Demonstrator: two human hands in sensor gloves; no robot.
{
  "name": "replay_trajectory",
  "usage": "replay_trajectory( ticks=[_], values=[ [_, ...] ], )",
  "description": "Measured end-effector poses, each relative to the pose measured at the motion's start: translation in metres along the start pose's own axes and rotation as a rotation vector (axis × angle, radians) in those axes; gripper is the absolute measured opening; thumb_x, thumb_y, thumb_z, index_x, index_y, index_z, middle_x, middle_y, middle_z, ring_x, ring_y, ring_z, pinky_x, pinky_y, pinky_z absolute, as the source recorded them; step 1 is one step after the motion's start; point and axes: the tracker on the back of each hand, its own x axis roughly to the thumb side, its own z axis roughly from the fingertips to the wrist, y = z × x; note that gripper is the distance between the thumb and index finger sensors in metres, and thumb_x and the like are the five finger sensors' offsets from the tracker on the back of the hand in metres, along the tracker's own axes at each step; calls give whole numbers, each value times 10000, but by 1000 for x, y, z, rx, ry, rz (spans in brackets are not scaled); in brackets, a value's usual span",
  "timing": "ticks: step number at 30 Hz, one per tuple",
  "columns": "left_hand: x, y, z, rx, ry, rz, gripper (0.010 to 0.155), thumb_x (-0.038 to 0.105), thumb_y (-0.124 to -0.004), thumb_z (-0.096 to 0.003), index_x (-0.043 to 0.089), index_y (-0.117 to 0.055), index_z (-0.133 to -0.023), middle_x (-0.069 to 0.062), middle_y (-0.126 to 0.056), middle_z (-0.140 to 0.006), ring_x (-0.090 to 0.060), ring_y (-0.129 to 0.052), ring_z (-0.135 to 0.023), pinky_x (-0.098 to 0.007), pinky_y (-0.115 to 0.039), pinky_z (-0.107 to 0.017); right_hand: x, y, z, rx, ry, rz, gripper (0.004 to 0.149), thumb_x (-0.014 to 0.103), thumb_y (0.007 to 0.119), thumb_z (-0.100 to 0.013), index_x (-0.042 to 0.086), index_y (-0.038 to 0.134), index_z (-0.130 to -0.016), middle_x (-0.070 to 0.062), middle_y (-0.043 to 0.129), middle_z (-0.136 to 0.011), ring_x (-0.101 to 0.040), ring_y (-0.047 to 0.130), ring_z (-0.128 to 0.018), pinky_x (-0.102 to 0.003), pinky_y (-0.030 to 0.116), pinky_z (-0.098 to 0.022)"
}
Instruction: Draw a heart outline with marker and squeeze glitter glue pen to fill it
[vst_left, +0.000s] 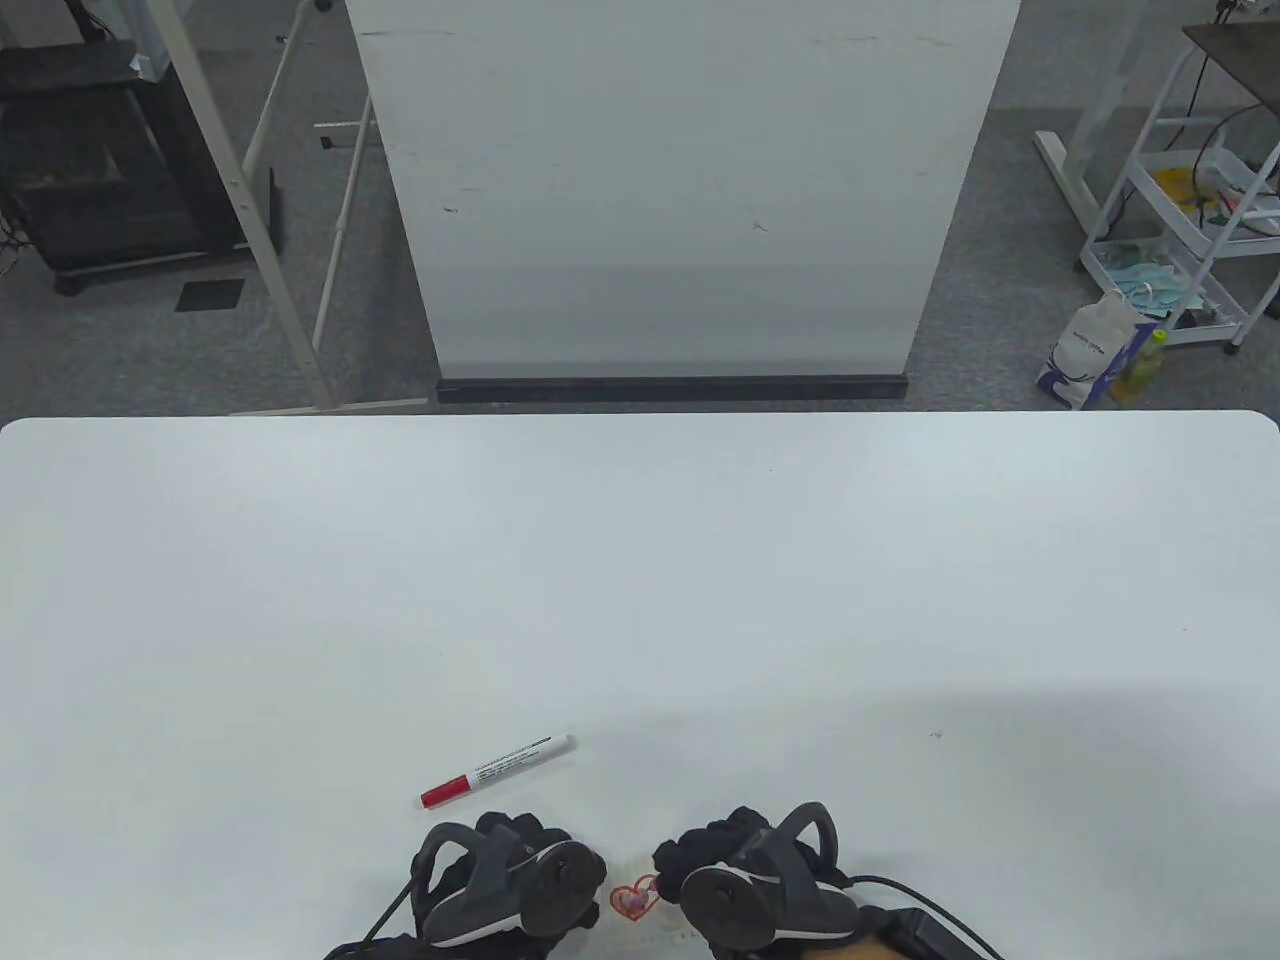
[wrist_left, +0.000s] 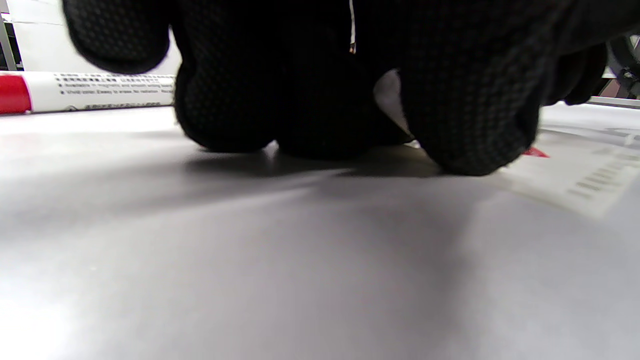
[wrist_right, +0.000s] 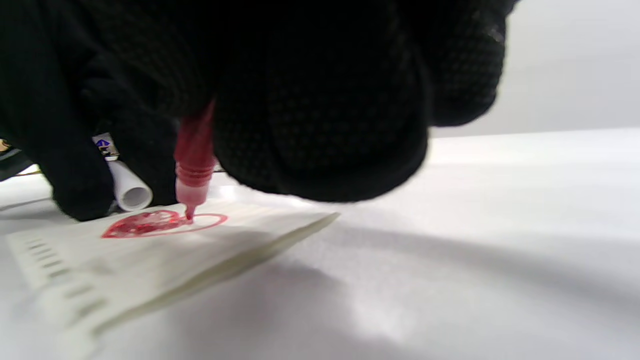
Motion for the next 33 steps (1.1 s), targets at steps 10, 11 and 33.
replay_trajectory(
  ticks=[10,11,33],
  values=[
    [0,0,0,0,0,0,441,468,-959,-383,284,-930,-782,-19,-1021,-679,-322,-981,-607,-621,-707,-594,1,1,-2,-17,2,30,398,398,849,-350,183,997,-651,-77,1077,-458,-141,1091,-231,-364,926,-380],
    [0,0,0,1,-2,2,441,469,-958,-383,284,-931,-781,-19,-1021,-679,-322,-981,-607,-621,-706,-594,1,1,-2,-2,5,8,397,397,851,-348,183,1000,-648,-79,1078,-456,-142,1090,-230,-365,925,-379],
    [0,0,0,1,-2,-1,441,469,-957,-384,283,-931,-783,-19,-1022,-679,-322,-981,-608,-621,-707,-593,1,2,-1,-9,10,3,396,400,850,-349,185,1000,-646,-76,1079,-454,-139,1093,-230,-362,928,-377]
  ],
)
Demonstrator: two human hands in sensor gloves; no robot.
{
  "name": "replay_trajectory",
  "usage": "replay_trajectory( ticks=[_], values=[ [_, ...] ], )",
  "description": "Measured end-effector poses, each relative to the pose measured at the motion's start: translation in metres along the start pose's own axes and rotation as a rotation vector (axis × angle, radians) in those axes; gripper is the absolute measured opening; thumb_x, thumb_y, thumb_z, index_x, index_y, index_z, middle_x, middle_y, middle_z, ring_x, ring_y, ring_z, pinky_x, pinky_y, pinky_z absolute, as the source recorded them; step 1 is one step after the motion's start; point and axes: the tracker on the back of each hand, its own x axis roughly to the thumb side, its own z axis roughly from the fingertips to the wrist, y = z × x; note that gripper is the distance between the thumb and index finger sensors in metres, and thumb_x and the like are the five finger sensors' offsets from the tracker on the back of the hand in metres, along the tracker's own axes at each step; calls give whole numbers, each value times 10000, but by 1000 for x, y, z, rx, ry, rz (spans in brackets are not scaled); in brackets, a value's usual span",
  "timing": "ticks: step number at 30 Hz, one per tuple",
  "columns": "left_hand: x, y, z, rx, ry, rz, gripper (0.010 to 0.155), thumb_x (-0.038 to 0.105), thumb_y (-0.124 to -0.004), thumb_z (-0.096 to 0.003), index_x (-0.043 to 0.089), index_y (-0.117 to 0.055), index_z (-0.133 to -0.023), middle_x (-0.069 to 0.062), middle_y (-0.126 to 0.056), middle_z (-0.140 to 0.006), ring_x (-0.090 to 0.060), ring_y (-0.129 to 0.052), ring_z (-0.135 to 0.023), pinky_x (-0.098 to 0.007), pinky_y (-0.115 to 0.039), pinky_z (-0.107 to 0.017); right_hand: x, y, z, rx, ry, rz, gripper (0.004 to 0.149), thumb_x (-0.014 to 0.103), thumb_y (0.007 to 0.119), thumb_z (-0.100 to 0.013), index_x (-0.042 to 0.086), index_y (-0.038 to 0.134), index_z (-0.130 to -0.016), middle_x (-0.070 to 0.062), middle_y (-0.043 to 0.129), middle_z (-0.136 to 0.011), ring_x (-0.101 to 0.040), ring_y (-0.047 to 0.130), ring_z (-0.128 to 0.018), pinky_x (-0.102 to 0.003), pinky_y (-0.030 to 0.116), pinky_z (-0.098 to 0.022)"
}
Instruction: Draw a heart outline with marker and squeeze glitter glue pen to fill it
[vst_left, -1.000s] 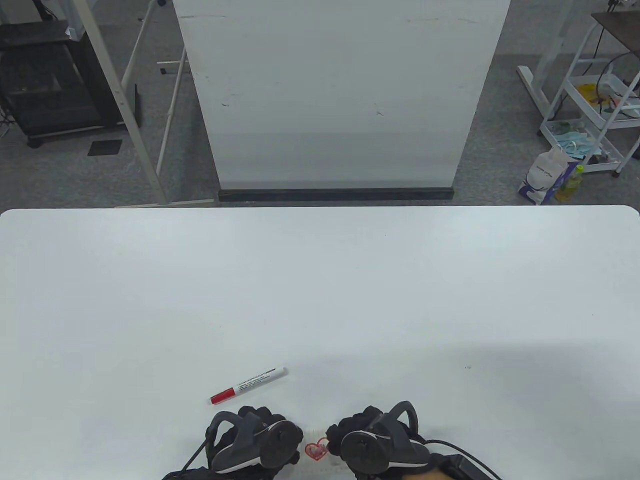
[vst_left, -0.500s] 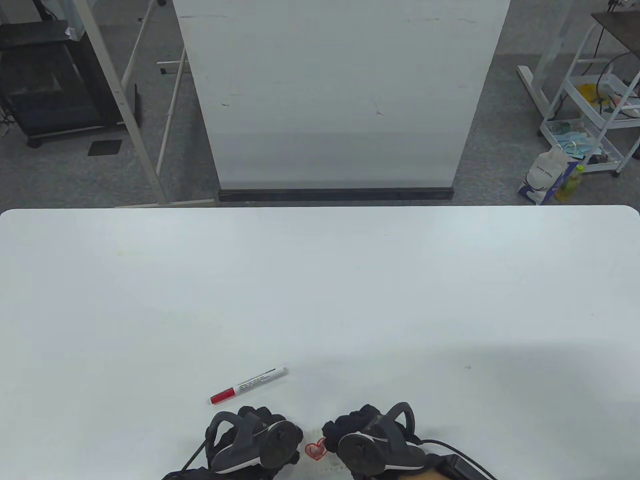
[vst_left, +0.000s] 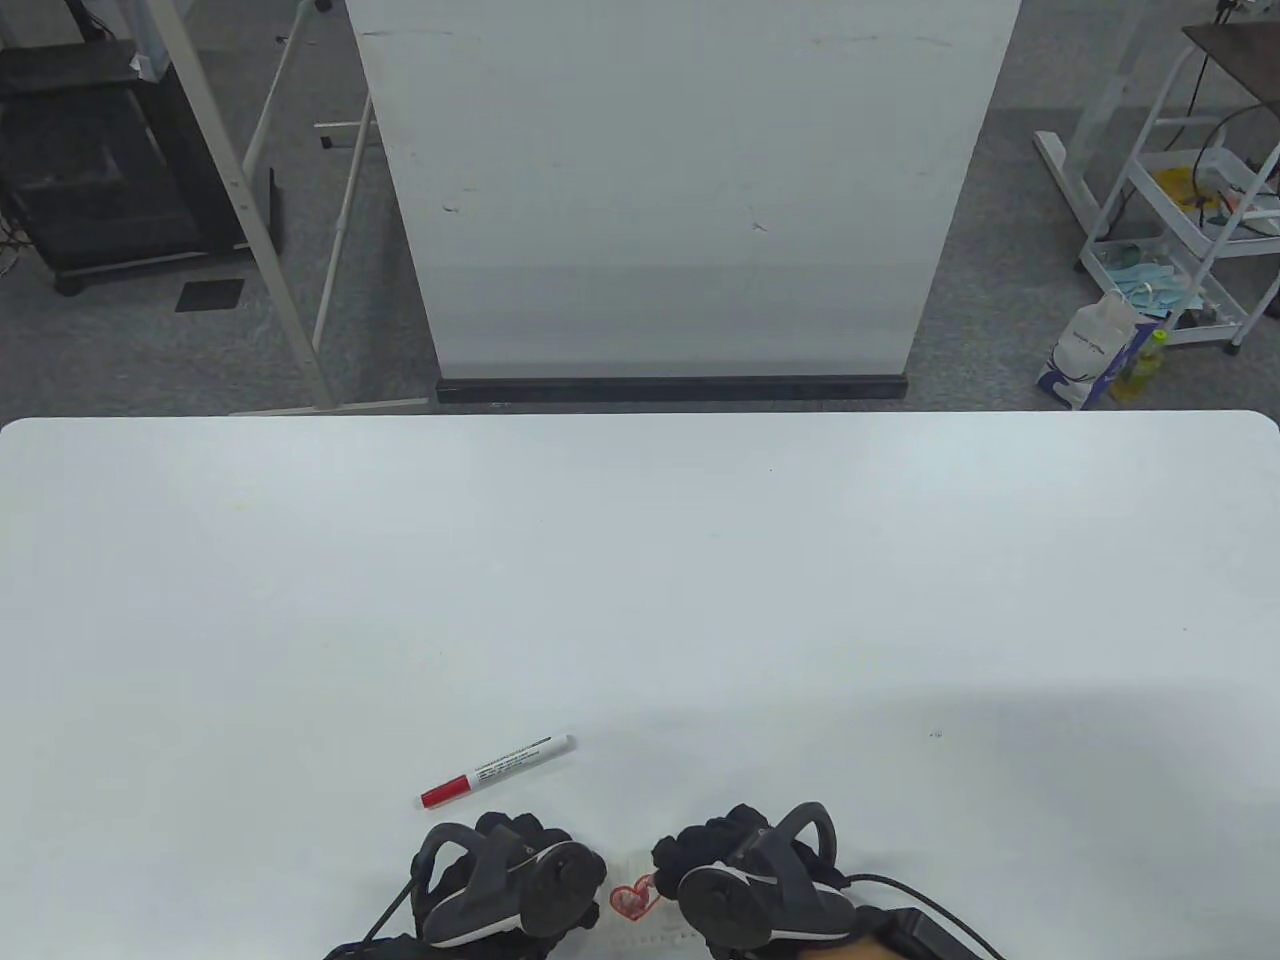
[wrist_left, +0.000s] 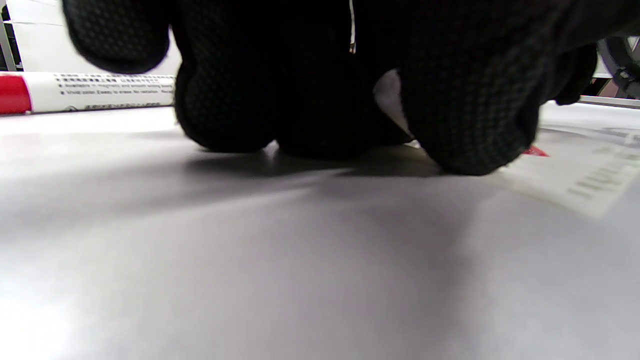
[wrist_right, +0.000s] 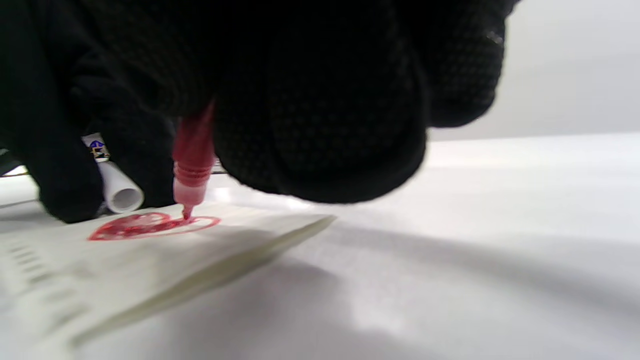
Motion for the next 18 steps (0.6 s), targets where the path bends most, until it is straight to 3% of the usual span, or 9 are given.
replay_trajectory(
  ticks=[18],
  values=[
    [0,0,0,0,1,-1,442,468,-958,-383,282,-930,-783,-20,-1022,-679,-323,-981,-608,-622,-706,-593,-3,-2,0,-11,25,27,397,392,851,-346,180,999,-647,-82,1078,-452,-141,1092,-224,-365,930,-372]
  ],
)
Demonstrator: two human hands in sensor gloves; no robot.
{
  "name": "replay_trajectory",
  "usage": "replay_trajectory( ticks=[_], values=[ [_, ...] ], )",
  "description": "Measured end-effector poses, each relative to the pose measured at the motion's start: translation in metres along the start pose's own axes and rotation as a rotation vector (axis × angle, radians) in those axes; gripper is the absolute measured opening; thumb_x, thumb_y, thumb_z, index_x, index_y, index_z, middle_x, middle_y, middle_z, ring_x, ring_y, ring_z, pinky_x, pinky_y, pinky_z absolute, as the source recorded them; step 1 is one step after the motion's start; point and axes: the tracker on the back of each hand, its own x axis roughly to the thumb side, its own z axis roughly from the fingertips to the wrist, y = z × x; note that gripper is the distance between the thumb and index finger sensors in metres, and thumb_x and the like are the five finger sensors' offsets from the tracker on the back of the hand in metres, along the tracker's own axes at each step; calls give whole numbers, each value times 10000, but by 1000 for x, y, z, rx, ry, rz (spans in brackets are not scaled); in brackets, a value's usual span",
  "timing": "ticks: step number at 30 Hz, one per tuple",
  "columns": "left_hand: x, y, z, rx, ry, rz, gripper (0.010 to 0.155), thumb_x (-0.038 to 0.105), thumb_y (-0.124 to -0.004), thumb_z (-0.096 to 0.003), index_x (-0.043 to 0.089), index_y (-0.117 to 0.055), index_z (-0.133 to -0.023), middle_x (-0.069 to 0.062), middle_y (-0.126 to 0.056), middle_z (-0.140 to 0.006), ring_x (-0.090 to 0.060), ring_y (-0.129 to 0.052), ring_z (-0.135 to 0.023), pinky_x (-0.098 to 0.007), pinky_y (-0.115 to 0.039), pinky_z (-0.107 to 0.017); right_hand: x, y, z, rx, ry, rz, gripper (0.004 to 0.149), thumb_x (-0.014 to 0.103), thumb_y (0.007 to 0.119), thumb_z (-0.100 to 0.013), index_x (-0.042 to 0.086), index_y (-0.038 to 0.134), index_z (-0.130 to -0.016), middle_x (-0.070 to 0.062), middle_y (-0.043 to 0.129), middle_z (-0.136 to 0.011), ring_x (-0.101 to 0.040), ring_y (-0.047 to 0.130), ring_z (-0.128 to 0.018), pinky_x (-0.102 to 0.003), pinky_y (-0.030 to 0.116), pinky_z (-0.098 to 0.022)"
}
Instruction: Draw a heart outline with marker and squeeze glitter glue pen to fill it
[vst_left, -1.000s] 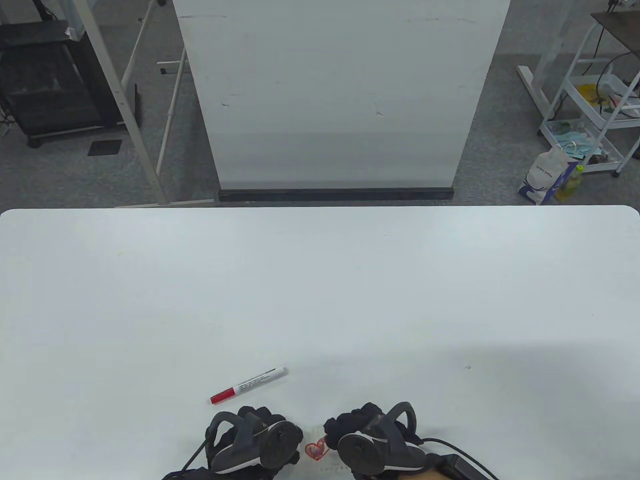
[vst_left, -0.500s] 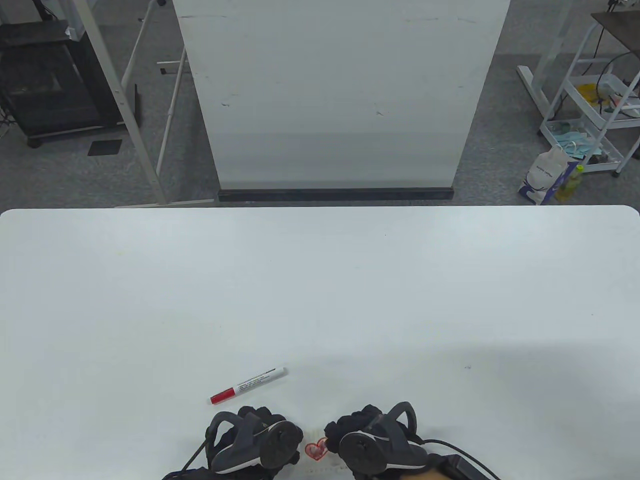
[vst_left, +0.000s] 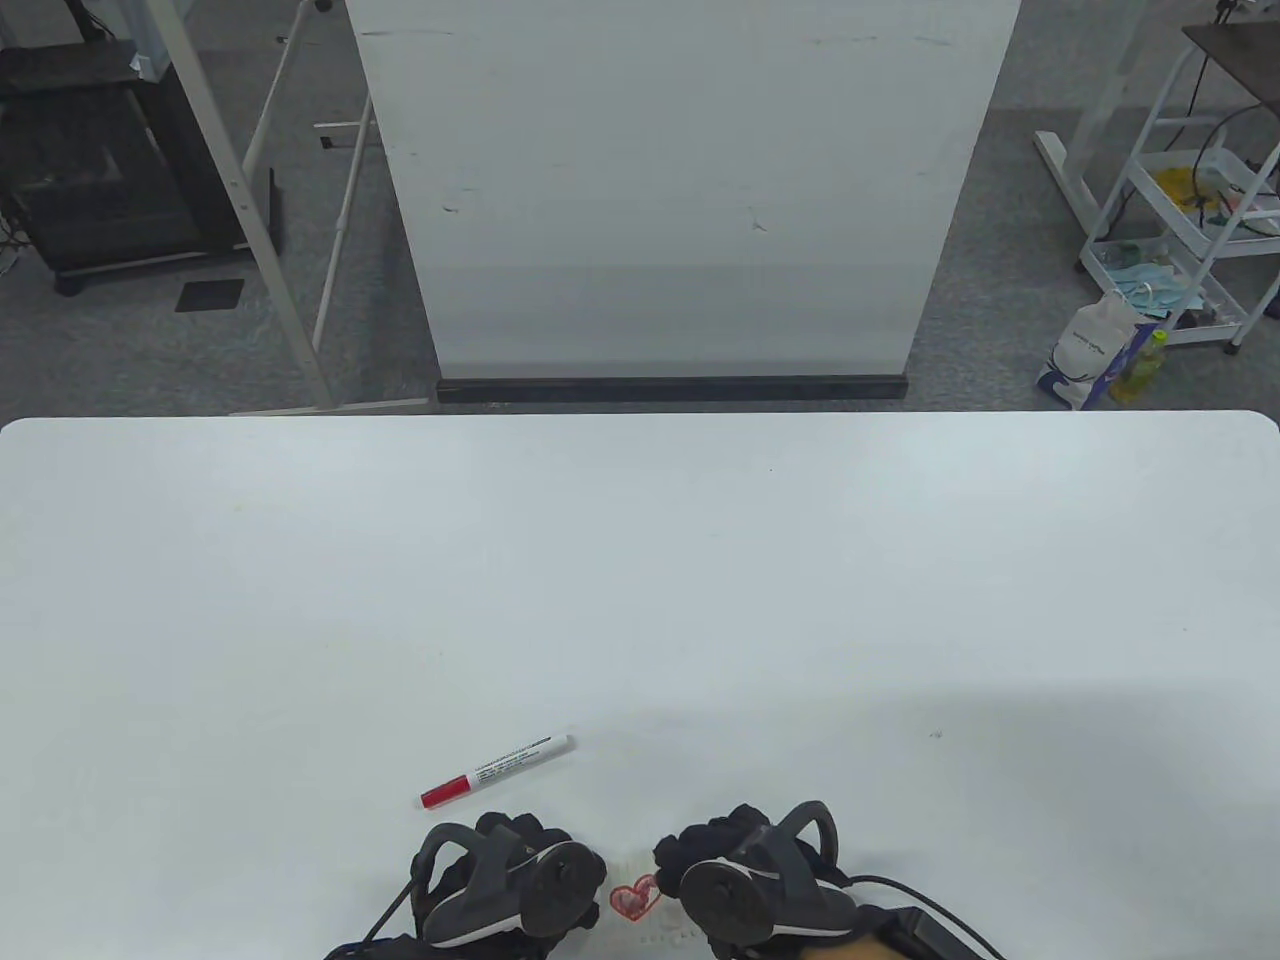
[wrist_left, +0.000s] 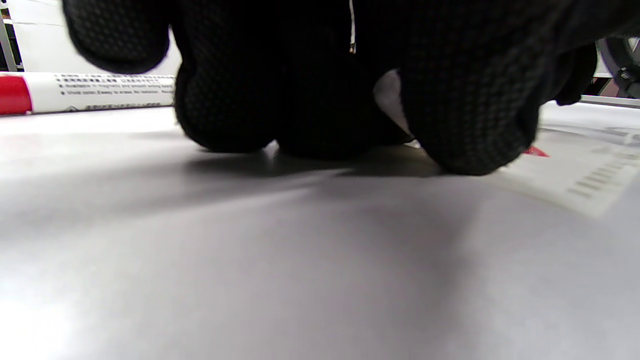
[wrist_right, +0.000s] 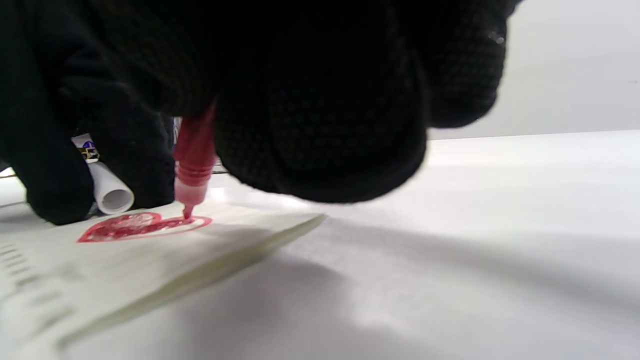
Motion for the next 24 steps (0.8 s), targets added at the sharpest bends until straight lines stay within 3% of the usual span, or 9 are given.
replay_trajectory(
  ticks=[4,9,15,20,24],
  values=[
    [0,0,0,-1,0,0,441,469,-957,-383,283,-931,-782,-18,-1022,-679,-322,-982,-608,-621,-707,-593,2,-1,1,48,-31,-51,397,393,852,-342,181,1003,-641,-81,1078,-444,-140,1089,-218,-365,929,-372],
    [0,0,0,0,0,0,441,468,-958,-383,283,-931,-782,-19,-1022,-680,-323,-981,-609,-622,-707,-593,0,1,0,-7,-17,-2,395,394,850,-347,185,997,-648,-77,1076,-456,-139,1090,-228,-364,928,-378],
    [0,0,0,-1,0,0,441,468,-959,-382,282,-932,-781,-19,-1022,-679,-323,-981,-608,-622,-706,-593,4,1,2,43,-54,-56,398,399,852,-343,184,1003,-641,-75,1079,-446,-139,1089,-220,-363,928,-375],
    [0,0,0,-1,0,0,441,468,-958,-383,283,-930,-782,-19,-1022,-679,-323,-981,-609,-622,-707,-594,1,-1,1,-5,-36,29,396,401,849,-346,187,1000,-643,-72,1078,-449,-135,1090,-223,-360,929,-375],
    [0,0,0,-1,0,0,441,469,-958,-384,282,-931,-782,-20,-1022,-679,-323,-981,-609,-622,-707,-593,2,0,2,40,-54,-48,396,399,852,-343,186,1003,-640,-76,1079,-445,-138,1089,-220,-363,928,-374]
  ],
)
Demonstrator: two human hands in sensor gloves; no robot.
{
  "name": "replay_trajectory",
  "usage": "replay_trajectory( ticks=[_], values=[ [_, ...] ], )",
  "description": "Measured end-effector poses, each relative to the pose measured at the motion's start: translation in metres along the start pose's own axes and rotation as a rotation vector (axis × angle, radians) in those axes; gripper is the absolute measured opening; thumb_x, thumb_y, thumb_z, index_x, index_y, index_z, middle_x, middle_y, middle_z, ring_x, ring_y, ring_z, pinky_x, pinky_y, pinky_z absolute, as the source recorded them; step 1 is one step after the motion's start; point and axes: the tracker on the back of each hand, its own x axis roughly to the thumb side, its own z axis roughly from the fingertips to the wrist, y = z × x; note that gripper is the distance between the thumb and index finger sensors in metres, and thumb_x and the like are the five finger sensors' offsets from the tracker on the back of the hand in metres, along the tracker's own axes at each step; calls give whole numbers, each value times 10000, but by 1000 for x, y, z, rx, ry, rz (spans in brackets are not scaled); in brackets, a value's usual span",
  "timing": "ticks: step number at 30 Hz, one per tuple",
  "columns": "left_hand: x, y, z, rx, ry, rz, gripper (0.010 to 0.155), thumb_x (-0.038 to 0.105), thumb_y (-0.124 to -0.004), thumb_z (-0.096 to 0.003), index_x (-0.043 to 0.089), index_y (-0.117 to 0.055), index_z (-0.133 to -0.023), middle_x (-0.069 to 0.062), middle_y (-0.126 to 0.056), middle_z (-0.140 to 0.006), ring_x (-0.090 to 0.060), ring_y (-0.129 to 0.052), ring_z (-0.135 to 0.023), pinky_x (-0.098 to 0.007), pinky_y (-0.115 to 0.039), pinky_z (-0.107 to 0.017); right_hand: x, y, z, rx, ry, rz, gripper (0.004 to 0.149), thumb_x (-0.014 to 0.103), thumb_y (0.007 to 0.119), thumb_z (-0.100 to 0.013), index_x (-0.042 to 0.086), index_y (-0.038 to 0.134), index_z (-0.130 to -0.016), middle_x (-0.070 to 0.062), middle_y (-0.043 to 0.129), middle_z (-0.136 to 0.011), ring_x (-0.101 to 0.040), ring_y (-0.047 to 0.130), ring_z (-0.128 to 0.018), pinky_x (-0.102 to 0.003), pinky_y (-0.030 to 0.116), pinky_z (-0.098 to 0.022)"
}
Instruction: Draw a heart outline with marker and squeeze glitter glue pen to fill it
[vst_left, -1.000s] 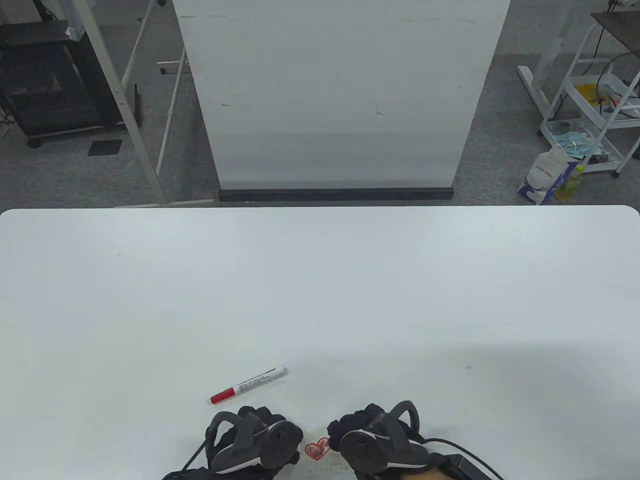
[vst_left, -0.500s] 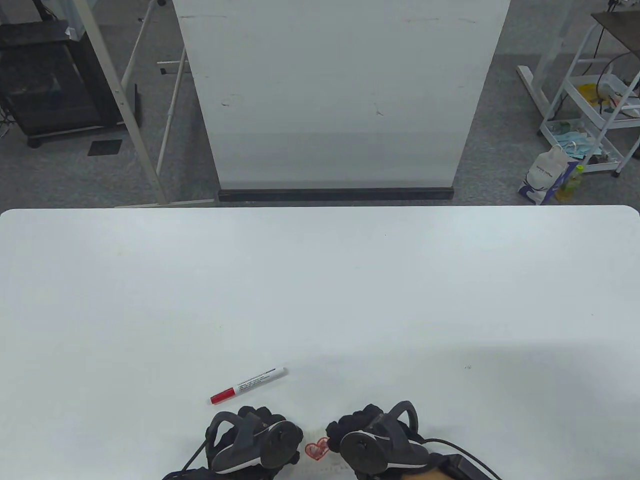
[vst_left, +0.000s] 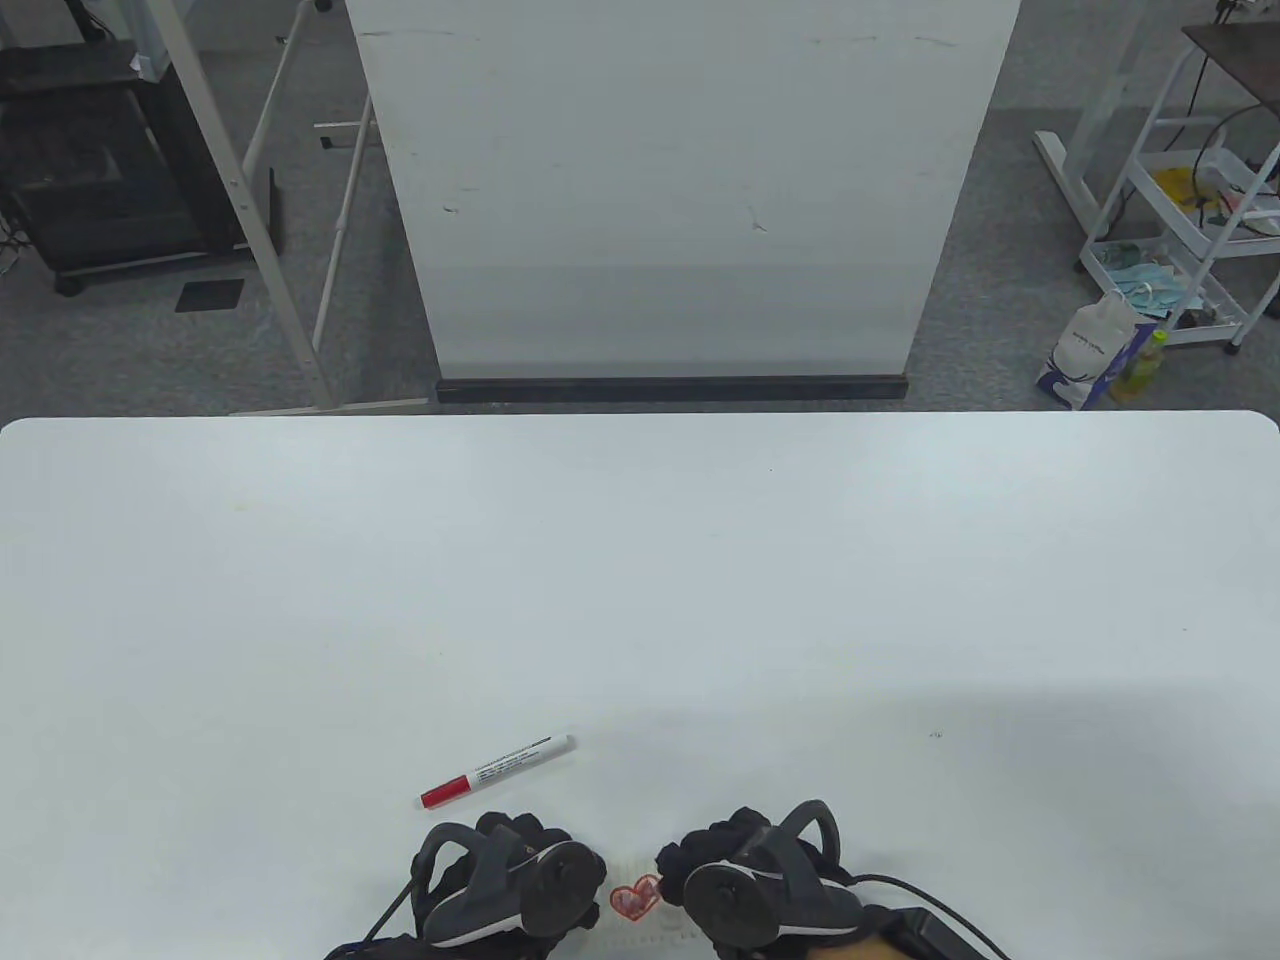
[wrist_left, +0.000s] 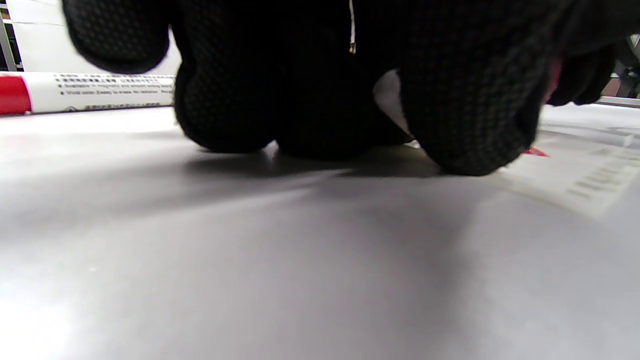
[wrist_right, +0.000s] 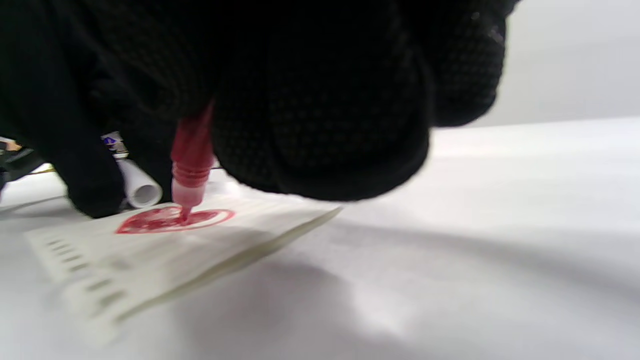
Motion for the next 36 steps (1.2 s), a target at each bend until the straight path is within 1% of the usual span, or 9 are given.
replay_trajectory(
  ticks=[1,6,11,16,21,25,29,31,36],
  values=[
    [0,0,0,0,0,0,441,468,-958,-383,281,-931,-782,-20,-1022,-679,-324,-981,-609,-622,-706,-593,1,0,0,7,-7,1,396,400,852,-343,187,1002,-641,-74,1079,-448,-138,1089,-221,-362,927,-377],
    [0,0,0,0,0,0,442,469,-958,-382,283,-931,-782,-20,-1022,-679,-323,-981,-609,-622,-706,-594,-5,1,-2,-44,36,36,396,398,850,-346,188,997,-648,-74,1077,-455,-138,1090,-228,-364,926,-379],
    [0,1,0,0,0,0,442,469,-958,-383,281,-931,-782,-21,-1022,-679,-323,-980,-610,-622,-706,-593,-1,1,-2,7,9,-19,395,400,852,-344,187,1002,-642,-76,1078,-450,-139,1090,-225,-364,926,-377],
    [0,1,0,1,1,-2,441,471,-957,-383,283,-931,-782,-18,-1022,-680,-322,-979,-612,-621,-706,-594,-4,0,-3,-51,37,55,396,400,849,-348,187,998,-647,-73,1077,-455,-137,1091,-228,-362,928,-379],
    [0,0,0,0,1,0,440,469,-958,-383,283,-931,-781,-19,-1021,-679,-323,-981,-609,-621,-706,-594,-2,-1,-2,-16,18,20,396,399,851,-345,187,1001,-643,-74,1078,-450,-138,1090,-224,-362,928,-378],
    [0,0,0,1,1,-1,440,470,-957,-383,285,-931,-782,-18,-1022,-679,-322,-980,-611,-621,-706,-594,-4,1,-3,-59,40,49,395,400,848,-349,190,994,-651,-74,1076,-461,-138,1092,-234,-362,927,-382],
    [0,0,0,0,1,-1,439,469,-958,-383,283,-932,-781,-19,-1022,-679,-325,-980,-610,-622,-706,-594,-4,-2,-1,-36,33,51,395,398,848,-350,184,998,-646,-77,1078,-451,-139,1091,-225,-364,928,-375],
    [0,0,0,0,1,-1,441,469,-958,-383,282,-931,-781,-20,-1022,-680,-324,-981,-609,-622,-706,-593,-3,-2,-1,-1,7,13,396,400,850,-346,183,1002,-641,-76,1079,-446,-139,1090,-220,-364,929,-374],
    [0,0,0,0,1,-1,443,470,-958,-382,282,-931,-782,-19,-1021,-680,-322,-981,-610,-622,-707,-593,-3,-1,-2,-47,35,61,396,398,849,-349,184,998,-646,-76,1077,-454,-140,1091,-228,-364,928,-378]
  ],
)
